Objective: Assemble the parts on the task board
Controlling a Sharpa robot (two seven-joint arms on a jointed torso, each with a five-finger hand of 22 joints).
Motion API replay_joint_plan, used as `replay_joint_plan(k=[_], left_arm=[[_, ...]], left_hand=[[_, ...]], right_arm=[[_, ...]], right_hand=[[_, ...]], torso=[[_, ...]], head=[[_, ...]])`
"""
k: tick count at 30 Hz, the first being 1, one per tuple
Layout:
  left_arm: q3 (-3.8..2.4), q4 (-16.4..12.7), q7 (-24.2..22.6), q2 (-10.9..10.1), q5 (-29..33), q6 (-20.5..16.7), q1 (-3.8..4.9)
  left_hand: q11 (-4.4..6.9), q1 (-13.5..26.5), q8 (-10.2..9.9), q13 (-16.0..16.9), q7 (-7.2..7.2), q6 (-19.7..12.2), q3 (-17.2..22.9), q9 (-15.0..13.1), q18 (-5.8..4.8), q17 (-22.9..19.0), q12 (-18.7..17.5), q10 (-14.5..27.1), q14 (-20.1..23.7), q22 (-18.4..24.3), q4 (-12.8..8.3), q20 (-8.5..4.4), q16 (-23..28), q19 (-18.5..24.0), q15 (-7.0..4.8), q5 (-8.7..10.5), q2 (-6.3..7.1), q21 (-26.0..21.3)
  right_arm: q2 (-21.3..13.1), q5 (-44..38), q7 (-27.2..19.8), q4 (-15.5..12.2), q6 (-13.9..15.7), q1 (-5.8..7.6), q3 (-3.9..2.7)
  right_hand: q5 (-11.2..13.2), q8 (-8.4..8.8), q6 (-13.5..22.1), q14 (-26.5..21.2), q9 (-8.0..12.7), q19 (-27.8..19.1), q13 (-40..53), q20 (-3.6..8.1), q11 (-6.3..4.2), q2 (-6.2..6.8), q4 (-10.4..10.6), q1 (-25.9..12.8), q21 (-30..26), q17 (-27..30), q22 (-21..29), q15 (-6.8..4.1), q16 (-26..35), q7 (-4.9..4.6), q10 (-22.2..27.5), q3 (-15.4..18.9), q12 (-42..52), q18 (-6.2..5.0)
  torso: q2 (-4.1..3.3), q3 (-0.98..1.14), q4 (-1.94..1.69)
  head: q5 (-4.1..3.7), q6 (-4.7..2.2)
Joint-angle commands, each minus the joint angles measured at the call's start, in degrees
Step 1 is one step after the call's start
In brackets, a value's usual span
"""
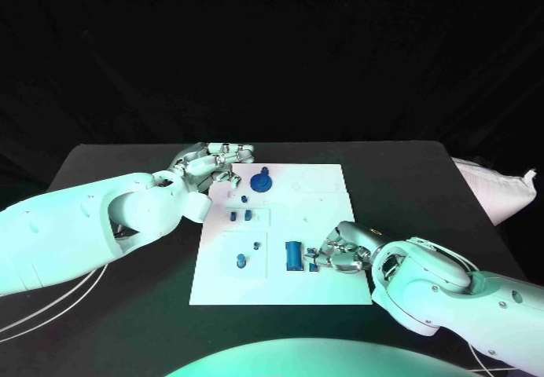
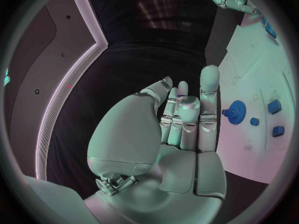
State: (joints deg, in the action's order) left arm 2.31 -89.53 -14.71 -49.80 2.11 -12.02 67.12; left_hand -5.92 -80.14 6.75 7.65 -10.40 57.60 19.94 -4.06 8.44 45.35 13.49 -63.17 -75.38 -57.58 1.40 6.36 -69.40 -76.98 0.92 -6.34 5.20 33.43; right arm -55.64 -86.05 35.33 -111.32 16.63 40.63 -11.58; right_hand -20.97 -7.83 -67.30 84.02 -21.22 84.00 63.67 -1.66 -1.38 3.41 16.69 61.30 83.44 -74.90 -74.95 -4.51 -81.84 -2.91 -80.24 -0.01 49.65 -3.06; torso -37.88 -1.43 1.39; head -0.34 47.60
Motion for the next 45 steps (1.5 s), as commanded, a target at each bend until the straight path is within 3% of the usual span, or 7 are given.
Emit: replay_joint_plan(k=[1, 5, 9, 15, 18, 33, 45], left_arm=[[-0.04, -0.16, -0.11, -0.01, -0.1, 1.14, 0.02], [-0.04, -0.14, -0.11, -0.01, -0.12, 1.16, 0.02], [-0.04, -0.11, -0.1, 0.04, -0.14, 1.2, 0.02], [-0.03, -0.03, -0.09, 0.09, -0.16, 1.22, 0.02], [-0.03, 0.0, -0.08, 0.11, -0.16, 1.23, 0.02], [-0.03, 0.06, -0.05, 0.16, -0.28, 1.23, 0.02], [-0.02, 0.17, -0.03, 0.25, -0.29, 1.19, 0.02]], left_hand=[[-0.05, -0.34, 0.31, 0.08, -0.07, -0.32, -0.07, -0.05, 1.01, -0.08, 0.15, 0.3, 0.22, 0.05, -0.38, 0.09, 0.03, 0.48, 0.03, -0.26, -0.24, -0.33], [-0.05, -0.34, 0.31, 0.08, -0.07, -0.32, -0.07, -0.05, 1.01, -0.08, 0.15, 0.3, 0.22, 0.05, -0.38, 0.09, 0.03, 0.48, 0.03, -0.26, -0.24, -0.33], [-0.05, -0.34, 0.31, 0.08, -0.07, -0.32, -0.07, -0.05, 1.01, -0.08, 0.15, 0.3, 0.22, 0.05, -0.38, 0.09, 0.03, 0.48, 0.03, -0.26, -0.24, -0.33], [-0.05, -0.34, 0.31, 0.08, -0.07, -0.32, -0.07, -0.05, 1.01, -0.08, 0.15, 0.3, 0.22, 0.05, -0.38, 0.09, 0.03, 0.48, 0.03, -0.26, -0.24, -0.33], [-0.05, -0.34, 0.31, 0.08, -0.07, -0.32, -0.07, -0.05, 1.01, -0.08, 0.15, 0.3, 0.22, 0.05, -0.38, 0.09, 0.03, 0.48, 0.03, -0.26, -0.24, -0.33], [-0.05, -0.34, 0.31, 0.08, -0.07, -0.32, -0.07, -0.05, 1.01, -0.08, 0.15, 0.3, 0.22, 0.05, -0.38, 0.09, 0.03, 0.48, 0.03, -0.26, -0.24, -0.33], [-0.05, -0.34, 0.31, 0.08, -0.07, -0.32, -0.07, -0.05, 1.01, -0.08, 0.15, 0.3, 0.22, 0.05, -0.38, 0.09, 0.03, 0.48, 0.03, -0.26, -0.24, -0.33]], right_arm=[[-0.65, -2.17, -0.19, -0.67, 0.03, -0.05, -0.01], [-1.26, -2.46, -0.19, -0.97, -0.1, -0.05, -0.03], [-1.46, -2.53, -0.3, -0.86, -0.96, -0.05, -0.03], [-1.24, -2.35, -0.66, -0.65, -2.6, -0.07, -0.03], [-1.09, -2.29, -0.77, -0.65, -3.02, -0.09, -0.03], [-0.61, -2.2, -0.87, 0.11, -3.86, -0.16, -0.02], [0.83, -3.07, -0.75, 2.34, -4.03, -0.42, 0.03]], right_hand=[[0.25, 0.1, -0.48, 3.77, -0.06, 1.34, 0.09, 0.36, 0.1, -0.11, 0.05, -0.39, 0.26, -2.78, -5.47, -0.47, -0.36, -0.11, -0.45, 0.34, 0.3, 0.69], [0.16, 0.11, -0.5, 3.79, -0.1, 1.36, 0.16, 0.37, 0.07, -0.26, -0.13, 0.03, 0.28, -2.89, -5.51, -0.49, -0.42, -0.08, -0.48, 0.46, 0.35, 0.69], [0.66, 0.22, -0.46, 3.78, -0.23, 1.34, 0.26, 0.43, 0.03, -0.16, -1.48, 3.89, 0.25, -2.92, -5.5, -0.56, -0.42, -0.05, -0.42, 0.66, 0.21, 0.68], [7.27, 0.44, -0.45, 3.75, -0.37, 1.27, 0.33, 0.37, 0.1, 0.04, -3.63, 9.14, 0.18, -2.91, -5.46, -0.47, -0.35, -0.21, -0.31, 1.38, -0.13, 0.67], [8.42, 0.48, -0.5, 3.76, -0.4, 1.28, 0.38, 0.34, 0.12, -0.03, -3.81, 9.74, 0.19, -2.97, -5.5, -0.45, -0.38, -0.22, -0.32, 1.76, -0.17, 0.68], [8.88, 0.52, -0.57, 3.77, -0.43, 1.31, 0.46, 0.31, 0.17, -0.54, -3.45, 9.66, 0.24, -3.03, -5.59, -0.42, -0.4, -0.26, -0.38, 2.17, -0.13, 0.7], [9.26, 0.61, -0.6, 3.77, -0.48, 1.31, 0.55, 0.32, 0.07, -1.22, -4.18, 11.51, 0.24, -3.02, -5.61, -0.48, -0.37, -0.15, -0.36, 2.22, -0.19, 0.7]], torso=[[0.03, -0.02, 0.03], [0.07, -0.05, 0.01], [0.03, -0.03, -0.07], [0.02, -0.07, -0.1], [0.02, -0.06, -0.08], [0.0, -0.04, -0.13], [-0.15, 0.26, -0.25]], head=[[0.01, 0.05], [-0.1, -0.03], [-0.22, -0.13], [-0.26, -0.16], [-0.26, -0.16], [-0.23, -0.12], [0.15, 0.06]])
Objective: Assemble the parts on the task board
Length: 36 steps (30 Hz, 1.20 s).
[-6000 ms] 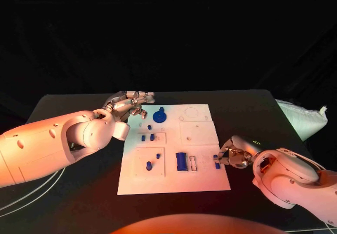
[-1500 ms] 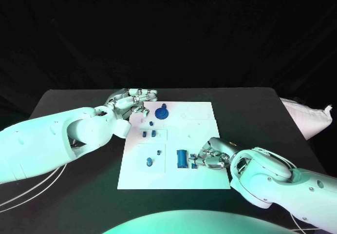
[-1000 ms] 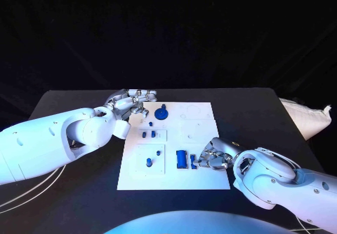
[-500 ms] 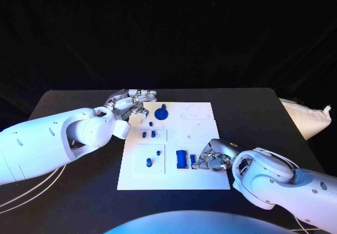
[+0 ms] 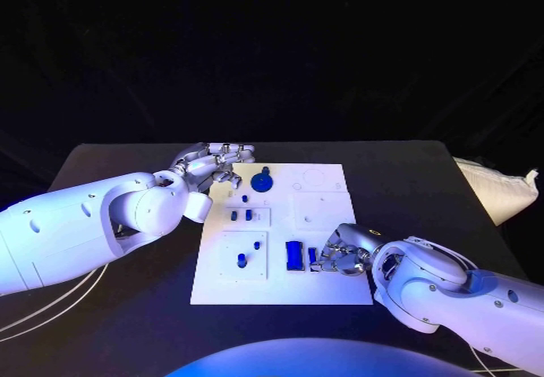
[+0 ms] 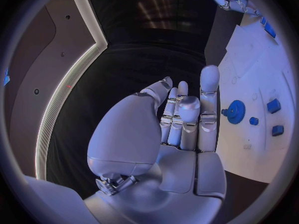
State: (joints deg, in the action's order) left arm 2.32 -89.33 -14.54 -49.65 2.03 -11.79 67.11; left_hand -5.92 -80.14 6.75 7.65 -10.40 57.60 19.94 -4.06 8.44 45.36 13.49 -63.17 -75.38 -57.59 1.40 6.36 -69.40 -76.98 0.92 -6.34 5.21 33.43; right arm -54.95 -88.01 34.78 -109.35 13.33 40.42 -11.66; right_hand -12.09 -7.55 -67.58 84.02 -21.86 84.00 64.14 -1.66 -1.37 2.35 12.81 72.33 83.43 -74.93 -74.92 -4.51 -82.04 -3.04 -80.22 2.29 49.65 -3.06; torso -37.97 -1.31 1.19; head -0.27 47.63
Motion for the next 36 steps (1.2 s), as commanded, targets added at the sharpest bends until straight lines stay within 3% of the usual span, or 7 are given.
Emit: replay_joint_plan(k=[1, 13, 19, 25, 28, 33, 36], left_arm=[[-0.03, 0.0, -0.19, 0.1, -0.21, 0.94, 0.02], [0.0, 0.34, -0.24, 0.12, -0.22, 0.88, -0.06], [0.01, 1.02, -0.68, 0.37, -0.01, -0.07, -0.34], [0.01, 3.14, -1.98, 1.33, 1.53, -2.28, -0.96], [0.0, 4.85, -2.69, 1.99, 2.16, -2.76, -1.28], [0.0, 9.33, -4.68, 3.9, 3.75, -4.03, -1.87], [-0.01, 11.89, -6.69, 5.22, 5.36, -6.35, -2.38]], left_hand=[[-0.05, -0.34, 0.31, 0.08, -0.07, -0.32, -0.07, -0.05, 1.0, -0.09, 0.15, 0.3, 0.22, 0.06, -0.38, 0.09, 0.03, 0.48, 0.03, -0.26, -0.24, -0.33], [-0.06, -0.27, 0.34, 0.08, -0.08, -0.34, -0.09, -0.05, 1.0, -0.16, 0.21, 0.35, 0.24, 0.09, -0.34, 0.1, 0.02, 0.49, 0.04, -0.26, -0.28, -0.37], [-0.15, 0.43, 0.34, 0.06, -0.1, -0.54, -0.44, -0.02, 1.29, -2.06, 0.33, 0.64, 1.22, 1.39, 0.06, 0.2, 0.94, 1.34, 0.2, -0.2, -0.18, -2.71], [-0.77, 1.54, 0.5, 0.08, -0.35, -1.51, -2.84, 0.03, 1.71, -17.22, 1.3, 2.12, 14.32, 6.21, 1.27, 1.36, 11.91, 10.75, 1.32, 0.12, 0.33, -11.88], [-1.0, 0.83, 0.68, -0.18, -0.41, -1.58, -3.23, 0.04, 1.76, -20.84, 1.45, 2.7, 17.87, 8.52, 1.3, 1.86, 17.81, 15.8, 1.96, 0.11, 0.0, -15.64], [-1.87, -0.16, 0.42, -2.28, -0.27, -1.47, -2.17, 0.14, 1.4, -29.61, -1.11, 3.01, 20.13, 15.08, 1.87, 4.14, 36.07, 23.95, 3.89, 0.05, -0.28, -23.68], [-2.4, -0.49, -0.8, -3.7, 1.01, -2.91, -1.88, 0.31, 1.83, -32.68, -2.96, 3.17, 19.11, 18.93, 2.01, 5.61, 43.64, 25.79, 5.06, 0.02, 0.07, -26.88]], right_arm=[[0.17, -1.16, -0.19, 0.45, -0.2, -0.23, 0.11], [-1.24, 4.24, -2.12, -1.74, 9.17, 0.01, -0.4], [-2.07, 20.96, -12.0, 0.43, 12.4, 2.99, -0.64], [-0.03, 47.0, -30.76, 10.37, 13.85, 7.57, -0.66], [1.99, 56.96, -38.47, 15.68, 12.77, 8.83, -0.65], [6.82, 70.16, -48.25, 25.63, 8.61, 9.99, -0.64], [10.02, 76.42, -52.31, 31.08, 6.01, 10.31, -0.64]], right_hand=[[0.35, 0.33, -0.34, 3.77, 0.16, 1.3, 0.08, 0.32, 0.08, -0.28, -0.26, 0.5, 0.24, -3.03, -5.63, -0.48, -0.18, -0.03, -0.39, -0.07, -0.18, 0.7], [-2.62, 1.28, 0.95, 2.97, 0.37, -0.26, -4.1, 0.06, 0.62, 0.7, 2.71, -2.03, -1.9, 0.52, -2.69, -0.07, 2.42, -0.63, 1.87, 3.58, -7.24, -0.01], [-3.44, 3.37, 4.51, 1.88, 1.18, -2.59, -11.66, -0.58, 1.73, 0.35, 2.75, 0.71, -5.37, 5.18, 1.79, 0.76, 6.18, -1.97, 6.27, 4.57, -18.94, -1.02], [-3.26, 3.84, 7.38, -0.56, 2.49, -7.56, -15.98, -1.41, 2.81, -1.56, -0.48, 8.51, -13.36, 14.27, 11.39, 1.68, 14.4, -3.32, 10.06, 3.23, -23.88, -3.11], [-1.32, 3.99, 9.06, -7.37, 3.39, -17.24, -22.31, -2.24, 3.8, -2.81, -1.87, 12.36, -29.23, 32.66, 29.06, 2.75, 32.41, -4.39, 13.36, 1.53, -30.45, -6.49], [1.06, 4.06, 12.49, -19.97, 6.56, -28.52, -38.55, -6.03, 8.06, -3.14, -2.07, 16.65, -49.56, 47.95, 44.04, 7.34, 56.46, -8.45, 17.35, -2.6, -43.73, -7.37], [1.1, 4.05, 13.12, -23.79, 8.23, -30.13, -44.69, -7.85, 8.65, -1.99, -2.58, 17.13, -55.02, 53.91, 47.89, 9.39, 64.96, -8.09, 17.44, -4.13, -46.19, -7.11]], torso=[[-0.04, 0.19, -0.06], [0.08, 0.14, 0.09], [0.64, 0.04, 0.11], [2.15, 0.07, 0.01], [2.99, 0.0, 0.09], [4.93, -0.17, 0.49], [5.79, -0.14, 0.76]], head=[[0.12, 0.01], [0.05, -0.74], [-0.16, -1.84], [-0.46, -4.17], [-0.57, -5.69], [-0.4, -8.18], [-0.04, -9.74]])
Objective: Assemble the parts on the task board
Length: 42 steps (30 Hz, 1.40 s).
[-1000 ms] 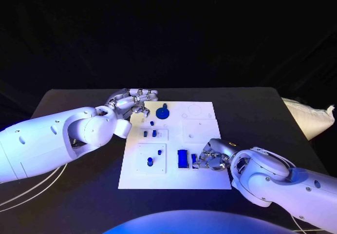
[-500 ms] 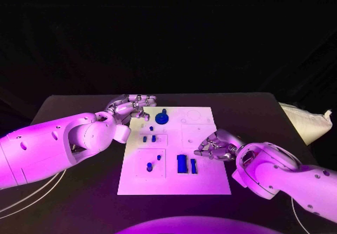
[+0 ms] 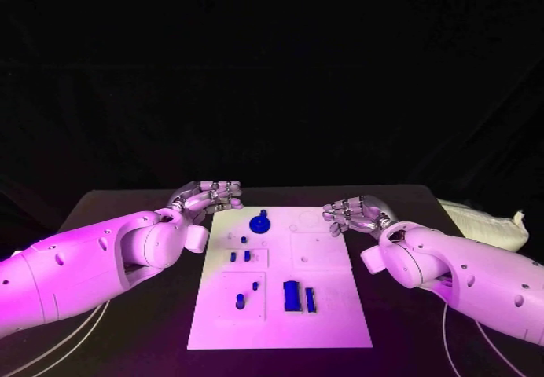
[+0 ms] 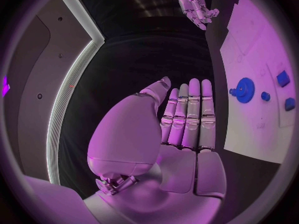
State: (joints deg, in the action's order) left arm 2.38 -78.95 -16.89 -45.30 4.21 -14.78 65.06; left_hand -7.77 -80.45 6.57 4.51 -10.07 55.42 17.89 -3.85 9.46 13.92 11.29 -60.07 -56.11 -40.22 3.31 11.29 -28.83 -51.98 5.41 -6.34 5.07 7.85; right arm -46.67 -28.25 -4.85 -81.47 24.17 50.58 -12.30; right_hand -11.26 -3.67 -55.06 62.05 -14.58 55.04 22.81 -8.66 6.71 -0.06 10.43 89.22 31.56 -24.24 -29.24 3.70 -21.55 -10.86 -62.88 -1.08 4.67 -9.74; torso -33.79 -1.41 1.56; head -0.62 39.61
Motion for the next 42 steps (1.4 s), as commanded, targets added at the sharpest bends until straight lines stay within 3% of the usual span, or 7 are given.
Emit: replay_joint_plan(k=[1, 21, 22, 26, 38, 40, 42], left_arm=[[-0.07, 2.27, -4.93, 1.31, 3.63, -3.96, -0.53], [-0.15, 11.38, -7.74, 7.45, 4.7, -2.53, -2.78], [-0.09, 10.86, -6.14, 7.04, 4.13, -3.33, -2.69], [-0.17, 10.1, -6.37, 6.81, 3.84, -4.23, -2.76], [-1.5, -2.57, -10.29, 3.09, -0.99, -19.31, -4.05], [-1.74, -4.9, -11.01, 2.41, -1.88, -22.07, -4.28], [-2.0, -7.34, -11.77, 1.69, -2.81, -24.98, -4.53]], left_hand=[[-0.88, -0.2, -0.87, -0.77, 0.89, -0.96, 0.15, 0.08, 0.91, -1.97, -1.25, 0.26, -0.23, 2.76, 0.15, 1.12, 5.0, 1.6, 1.07, 0.03, 0.21, -2.32], [-1.74, -1.15, -1.75, -0.91, -0.78, 0.9, -1.11, 0.07, 1.19, -8.08, -5.37, 0.92, 0.27, 13.79, -0.62, 3.98, 18.16, 7.05, 3.05, -0.04, -0.94, -4.01], [1.16, 23.51, -6.57, -4.51, 2.6, -16.19, -5.94, 3.85, -2.24, -9.8, -6.9, 18.93, 17.22, 21.66, -3.31, -0.6, 21.16, 20.81, 0.51, 1.9, -5.07, -7.85], [1.74, 28.53, -6.57, -4.51, 3.12, -19.65, -7.19, 3.85, -2.24, -13.92, -11.29, 22.45, 20.52, 23.57, -3.31, -1.59, 22.12, 23.41, -0.05, 2.22, -5.07, -7.85], [7.77, 49.59, -6.57, -4.51, 5.95, -34.13, -11.54, 3.85, -4.48, -13.92, -11.29, 37.7, 34.94, 30.32, -3.31, -5.55, 28.83, 34.97, -5.41, 6.34, -5.07, -7.85], [7.77, 51.67, -6.57, -4.51, 10.07, -35.57, -11.97, 3.85, -4.95, -13.92, -11.29, 39.19, 36.38, 30.99, -3.31, -5.92, 28.83, 36.13, -5.41, 6.34, -5.07, -7.85], [7.77, 54.32, -6.57, -4.51, 10.07, -37.38, -12.5, 3.85, -5.08, -13.92, -11.29, 41.11, 38.19, 31.83, -3.31, -6.42, 28.83, 37.58, -5.41, 6.34, -5.07, -7.85]], right_arm=[[2.71, 18.38, -13.8, 4.82, -5.58, 0.24, 0.0], [11.08, 18.58, -18.64, 17.88, -13.42, 0.13, 0.26], [10.75, 19.6, -16.62, 17.6, -10.51, 0.28, 0.21], [10.49, 19.85, -16.87, 16.83, -9.61, 0.56, 0.56], [6.06, 24.22, -21.07, 3.65, 5.78, 5.26, 6.68], [5.1, 25.17, -21.98, 0.8, 9.11, 6.27, 8.0], [4.05, 26.2, -22.97, -2.31, 12.74, 7.38, 9.44]], right_hand=[[0.3, 0.16, 0.8, -2.37, 1.38, -1.44, -4.74, -1.46, 0.87, 0.54, -0.28, 0.0, -4.33, 4.48, 3.05, 1.46, 6.0, -0.24, 0.63, -1.07, -1.25, -0.18], [0.43, 0.1, -0.32, 6.76, 8.99, 7.31, -19.36, -1.81, 1.61, 0.48, -11.11, -6.8, -18.87, 19.31, 16.5, 1.55, 17.67, -0.66, -0.8, -7.14, -1.18, -0.67], [3.8, 3.67, 16.61, -13.76, 10.57, -11.33, -22.81, 1.42, -0.94, 0.06, -10.43, -31.33, -22.44, 24.24, 20.13, -3.7, 21.55, 2.88, 18.62, -4.61, -4.67, 2.57], [4.37, 3.67, 19.94, -18.57, 14.58, -15.65, -22.81, 1.9, -1.43, 0.06, -10.43, -37.17, -23.85, 24.24, 21.38, -3.7, 21.55, 3.56, 22.47, -4.39, -4.67, 2.57], [7.17, 3.67, 34.13, -36.14, 14.58, -31.57, -22.81, 4.63, -6.71, 0.06, -10.43, -58.13, -26.96, 24.24, 24.56, -3.7, 21.55, 6.52, 38.76, 1.08, -4.67, 4.81], [11.26, 3.67, 35.54, -37.87, 14.58, -33.13, -22.81, 8.66, -6.71, 0.06, -10.43, -60.22, -27.26, 24.24, 24.87, -3.7, 21.55, 6.8, 40.39, 1.08, -4.67, 5.36], [11.26, 3.67, 37.33, -40.1, 14.58, -35.14, -22.81, 8.66, -6.71, 0.06, -10.43, -62.89, -31.56, 24.24, 29.24, -3.7, 21.55, 10.86, 42.45, 1.08, -4.67, 5.44]], torso=[[1.8, 0.01, 0.4], [3.54, 0.7, -0.16], [3.43, 0.58, -0.06], [3.18, 0.83, -0.51], [2.61, 1.41, -1.56], [2.61, 1.41, -1.56], [2.61, 1.41, -1.56]], head=[[0.38, -2.18], [0.53, -4.94], [0.62, -4.76], [0.62, -4.9], [0.62, -5.23], [0.62, -5.23], [0.62, -5.23]])
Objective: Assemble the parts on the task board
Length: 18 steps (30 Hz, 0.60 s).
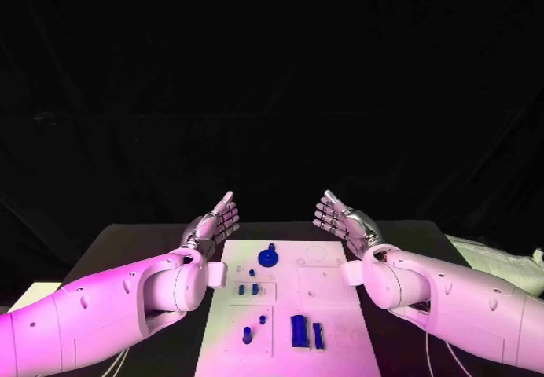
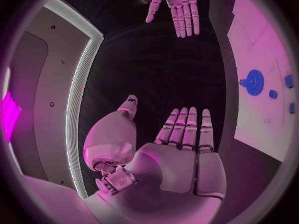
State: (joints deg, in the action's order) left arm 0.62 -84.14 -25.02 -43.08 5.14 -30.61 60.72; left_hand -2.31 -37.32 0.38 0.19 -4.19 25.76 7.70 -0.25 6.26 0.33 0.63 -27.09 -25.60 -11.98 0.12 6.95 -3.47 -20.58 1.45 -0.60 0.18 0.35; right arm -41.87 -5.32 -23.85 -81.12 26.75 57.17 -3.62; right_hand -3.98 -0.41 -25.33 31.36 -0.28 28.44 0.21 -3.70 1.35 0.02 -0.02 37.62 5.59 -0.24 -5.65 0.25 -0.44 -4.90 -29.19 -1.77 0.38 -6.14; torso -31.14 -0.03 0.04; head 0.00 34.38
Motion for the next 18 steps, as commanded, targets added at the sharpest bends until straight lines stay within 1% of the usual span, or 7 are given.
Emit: replay_joint_plan(k=[1, 2, 3, 5, 6, 8, 18], left_arm=[[-0.32, -2.93, -3.88, -0.76, -4.05, -10.08, -0.27], [-0.39, -3.65, -4.1, -0.97, -4.32, -10.93, -0.34], [-0.45, -4.25, -4.29, -1.15, -4.55, -11.64, -0.4], [-0.55, -5.14, -4.56, -1.41, -4.89, -12.7, -0.49], [-0.58, -5.45, -4.66, -1.5, -5.01, -13.07, -0.53], [-0.62, -5.81, -4.77, -1.61, -5.14, -13.5, -0.56], [-0.62, -5.81, -4.77, -1.61, -5.14, -13.5, -0.56]], left_hand=[[2.31, 12.21, -0.38, -0.19, 4.19, -8.44, -2.52, 0.25, -1.87, -0.33, -0.63, 8.88, 8.37, 3.93, -0.12, -2.26, 3.47, 6.75, -1.45, 0.6, -0.18, -0.35], [2.31, 13.19, -0.38, -0.19, 4.19, -9.12, -2.73, 0.25, -1.88, -0.33, -0.63, 9.57, 9.05, 4.24, -0.12, -2.47, 3.47, 7.27, -1.45, 0.6, -0.18, -0.35], [2.31, 14.24, -0.38, -0.19, 4.19, -9.84, -2.9, 0.25, -6.26, -0.33, -0.63, 10.33, 9.77, 4.58, -0.12, -2.66, 3.47, 7.86, -1.45, 0.6, -0.18, -0.35], [2.31, 15.79, -0.38, -0.19, 4.19, -10.91, -3.22, 0.25, -6.26, -0.33, -0.63, 11.46, 10.84, 5.08, -0.12, -2.94, 3.47, 8.71, -1.45, 0.6, -0.18, -0.35], [2.31, 16.69, -0.38, -0.19, 4.19, -11.51, -3.36, 0.25, -6.26, -0.33, -0.63, 12.1, 11.43, 5.36, -0.12, -6.95, 3.47, 9.2, -1.45, 0.6, -0.18, -0.35], [2.31, 18.77, -0.38, -0.19, 4.19, -12.95, -7.7, 0.25, -6.26, -0.33, -0.63, 13.61, 12.86, 6.03, -0.12, -6.95, 3.47, 10.32, -1.45, 0.6, -0.18, -0.35], [2.31, 24.68, -0.38, -0.19, 4.19, -17.04, -7.7, 0.25, -6.26, -0.33, -0.63, 17.92, 16.94, 7.92, -0.12, -6.95, 3.47, 13.56, -1.45, 0.6, -0.18, -0.35]], right_arm=[[-1.09, 3.62, -4.3, -3.7, 11.38, 1.16, 1.24], [-1.42, 3.95, -4.62, -4.69, 12.53, 1.51, 1.69], [-1.71, 4.23, -4.89, -5.54, 13.52, 1.81, 2.09], [-2.18, 4.69, -5.33, -6.93, 15.15, 2.31, 2.73], [-2.36, 4.88, -5.51, -7.49, 15.8, 2.51, 2.99], [-2.69, 5.2, -5.82, -8.47, 16.94, 2.85, 3.45], [-2.82, 5.32, -5.94, -8.84, 17.37, 2.99, 3.62]], right_hand=[[3.98, 0.41, 8.29, -10.27, 0.28, -9.31, -0.21, 3.7, -1.35, -0.02, 0.02, -12.31, -5.59, 0.24, 5.65, -0.25, 0.44, 4.9, 9.57, 1.77, -0.38, 1.84], [3.98, 0.41, 9.01, -11.14, 0.28, -10.1, -0.21, 3.7, -1.35, -0.02, 0.02, -13.35, -5.59, 0.24, 5.65, -0.25, 0.44, 4.9, 10.39, 1.77, -0.38, 1.84], [3.98, 0.41, 9.65, -11.97, 0.28, -10.85, -0.21, 3.7, -1.35, -0.02, 0.02, -14.34, -5.59, 0.24, 5.65, -0.25, 0.44, 4.9, 11.19, 1.77, -0.38, 6.14], [3.98, 0.41, 10.72, -13.32, 0.28, -12.08, -0.21, 3.7, -1.35, -0.02, 0.02, -15.95, -5.59, 0.24, 5.65, -0.25, 0.44, 4.9, 12.43, 1.77, -0.38, 6.14], [3.98, 0.41, 11.31, -14.0, 0.28, -12.7, -0.21, 3.7, -1.35, -0.02, 0.02, -16.8, -5.59, 0.24, 5.65, -0.25, 0.44, 4.9, 13.08, 1.77, -0.38, 6.14], [3.98, 0.41, 12.76, -15.8, 0.28, -14.33, -0.21, 3.7, -1.35, -0.02, 0.02, -18.95, -5.59, 0.24, 5.65, -0.25, 0.44, 4.9, 14.74, 1.77, -0.38, 6.14], [3.98, 0.41, 16.74, -20.72, 0.28, -18.81, -0.21, 3.7, -1.35, -0.02, 0.02, -24.84, -5.59, 0.24, 5.65, -0.25, 0.44, 4.9, 19.32, 1.77, -0.38, 6.14]], torso=[[-0.04, 0.03, -0.04], [-0.04, 0.03, -0.04], [-0.04, 0.03, -0.04], [-0.04, 0.03, -0.04], [-0.04, 0.03, -0.04], [-0.04, 0.03, -0.04], [-0.04, 0.03, -0.04]], head=[[0.0, 0.0], [0.0, 0.0], [0.0, 0.0], [0.0, 0.0], [0.0, 0.0], [0.0, 0.0], [0.0, 0.0]])
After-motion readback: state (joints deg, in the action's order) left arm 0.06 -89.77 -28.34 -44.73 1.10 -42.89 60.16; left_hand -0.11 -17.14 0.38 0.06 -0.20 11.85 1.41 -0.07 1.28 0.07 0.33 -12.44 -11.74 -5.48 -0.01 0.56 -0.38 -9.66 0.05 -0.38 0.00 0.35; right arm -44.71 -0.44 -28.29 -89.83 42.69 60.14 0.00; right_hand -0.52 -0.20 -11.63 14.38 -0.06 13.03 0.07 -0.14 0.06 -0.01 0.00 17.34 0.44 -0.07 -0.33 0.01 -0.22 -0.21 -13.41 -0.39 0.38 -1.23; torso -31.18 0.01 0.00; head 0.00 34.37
